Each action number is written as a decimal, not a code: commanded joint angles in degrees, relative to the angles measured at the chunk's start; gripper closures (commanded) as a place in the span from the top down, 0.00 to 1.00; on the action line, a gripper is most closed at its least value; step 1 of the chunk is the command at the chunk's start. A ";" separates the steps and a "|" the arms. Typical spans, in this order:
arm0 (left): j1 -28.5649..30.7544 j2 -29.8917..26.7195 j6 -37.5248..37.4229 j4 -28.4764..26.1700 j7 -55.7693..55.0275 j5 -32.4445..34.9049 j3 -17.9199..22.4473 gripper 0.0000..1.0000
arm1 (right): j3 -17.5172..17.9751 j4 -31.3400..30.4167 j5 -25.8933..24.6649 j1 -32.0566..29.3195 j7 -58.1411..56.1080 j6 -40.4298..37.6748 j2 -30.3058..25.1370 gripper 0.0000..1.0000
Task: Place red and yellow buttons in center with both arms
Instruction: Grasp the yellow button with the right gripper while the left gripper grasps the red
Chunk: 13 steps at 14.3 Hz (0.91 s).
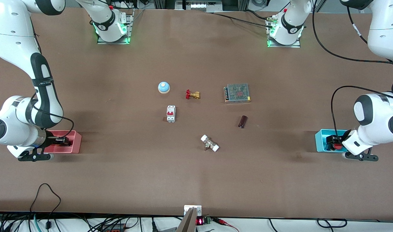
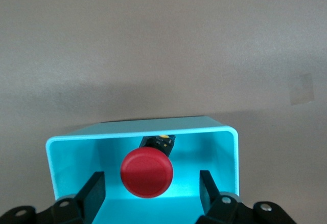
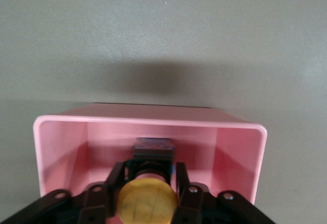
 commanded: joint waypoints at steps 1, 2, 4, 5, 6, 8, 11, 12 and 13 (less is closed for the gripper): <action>-0.07 1.06 -0.19 2.43 -0.80 1.19 0.05 0.61 | 0.72 1.30 0.08 -0.87 -1.94 -0.65 0.18 0.37; -0.16 1.15 -0.19 2.52 -0.80 1.19 0.04 0.58 | 0.81 1.39 0.08 -0.87 -1.94 -1.43 -0.35 0.36; -0.16 1.15 -0.19 2.52 -0.89 1.19 0.05 0.51 | 0.99 3.22 0.08 -0.87 -2.38 -4.85 -1.14 0.36; -0.16 1.15 -0.19 2.52 -0.98 1.19 0.13 0.47 | 0.99 5.32 0.08 -0.87 -3.52 -7.48 -1.58 0.36; -0.16 1.15 -0.19 2.52 -1.32 1.19 0.13 0.44 | 1.07 7.35 0.08 -0.69 -3.79 -11.34 -1.76 0.36; -0.16 1.15 -0.19 2.52 -1.33 1.19 0.05 0.36 | 1.42 11.39 0.08 0.09 -3.62 -18.90 -3.42 0.36; -0.07 0.54 -0.63 2.60 -1.50 1.36 0.31 0.23 | 1.51 12.29 2.00 3.86 -0.74 -21.92 -6.58 0.37; 0.02 -0.08 -0.89 2.60 -1.33 1.45 0.31 0.19 | 1.51 12.29 4.71 5.71 0.76 -21.92 -6.59 0.37; 0.10 -2.00 -1.59 2.52 -1.42 1.97 0.39 0.16 | 1.51 12.20 7.26 7.64 3.04 -21.92 -6.50 0.37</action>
